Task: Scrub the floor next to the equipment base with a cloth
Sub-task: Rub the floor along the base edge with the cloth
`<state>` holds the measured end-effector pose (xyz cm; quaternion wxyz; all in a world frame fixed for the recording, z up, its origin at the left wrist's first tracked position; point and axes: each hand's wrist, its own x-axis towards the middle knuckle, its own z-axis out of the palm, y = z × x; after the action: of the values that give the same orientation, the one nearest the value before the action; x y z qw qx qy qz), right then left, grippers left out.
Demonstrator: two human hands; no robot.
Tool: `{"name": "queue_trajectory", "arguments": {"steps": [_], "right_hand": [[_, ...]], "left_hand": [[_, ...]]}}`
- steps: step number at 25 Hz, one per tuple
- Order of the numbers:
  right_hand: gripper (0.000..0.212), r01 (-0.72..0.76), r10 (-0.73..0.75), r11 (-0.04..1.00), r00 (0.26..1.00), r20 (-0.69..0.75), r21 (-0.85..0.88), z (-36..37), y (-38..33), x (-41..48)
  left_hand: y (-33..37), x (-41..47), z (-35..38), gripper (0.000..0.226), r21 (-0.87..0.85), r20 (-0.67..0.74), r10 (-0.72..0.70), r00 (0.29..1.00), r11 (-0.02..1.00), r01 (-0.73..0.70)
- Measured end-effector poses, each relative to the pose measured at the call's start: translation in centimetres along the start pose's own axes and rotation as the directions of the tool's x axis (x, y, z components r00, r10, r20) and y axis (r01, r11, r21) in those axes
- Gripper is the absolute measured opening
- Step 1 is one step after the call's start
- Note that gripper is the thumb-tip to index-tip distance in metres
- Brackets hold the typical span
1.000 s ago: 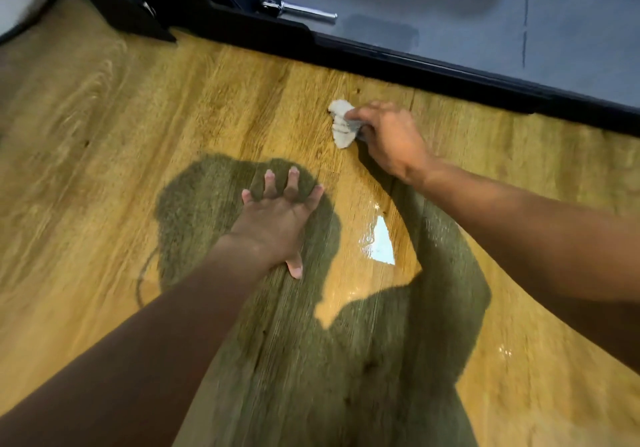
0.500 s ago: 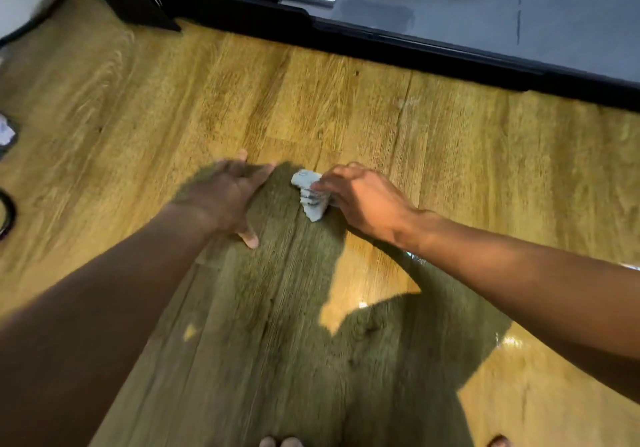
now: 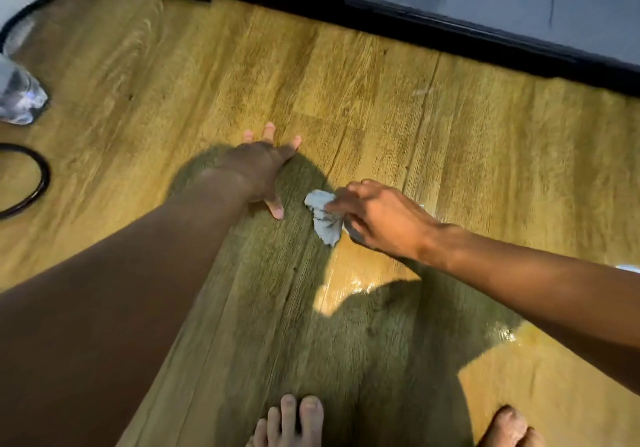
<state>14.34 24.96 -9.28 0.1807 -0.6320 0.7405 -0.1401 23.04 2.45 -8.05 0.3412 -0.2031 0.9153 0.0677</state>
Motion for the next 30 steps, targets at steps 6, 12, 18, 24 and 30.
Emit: {"name": "queue_trajectory", "arguments": {"steps": [6, 12, 18, 24, 30], "right_hand": [[0.039, 0.054, -0.063, 0.995, 0.993, 0.101, 0.083, 1.6, -4.4, -2.7], [0.039, -0.119, 0.119, 0.993, 0.992, -0.031, -0.012, 0.2, -1.3, -0.2], [0.040, 0.366, -0.416, 0.852, 0.907, 0.062, 0.375, 4.6, -7.3, -2.3], [0.034, 0.031, -0.031, 0.999, 0.999, -0.007, 0.015, 2.0, -5.2, 3.2], [0.043, 0.269, -0.264, 0.963, 0.945, 0.193, 0.000, 3.4, -7.7, 2.4]], "left_hand": [[-0.8, -1.0, 0.6, 0.141, -0.079, -0.085, -0.016, 0.996, 0.997, 0.009], [-3.7, -2.7, 2.1, 0.127, -0.153, -0.095, -0.026, 0.995, 0.988, 0.012], [-5.1, -2.9, 2.6, 0.135, -0.078, 0.005, -0.094, 0.996, 0.992, 0.095], [-5.0, -2.9, 2.4, 0.134, -0.080, 0.011, -0.091, 0.996, 0.993, 0.092], [-4.9, -2.8, 2.2, 0.136, -0.047, 0.016, -0.077, 0.997, 0.996, 0.078]]}}
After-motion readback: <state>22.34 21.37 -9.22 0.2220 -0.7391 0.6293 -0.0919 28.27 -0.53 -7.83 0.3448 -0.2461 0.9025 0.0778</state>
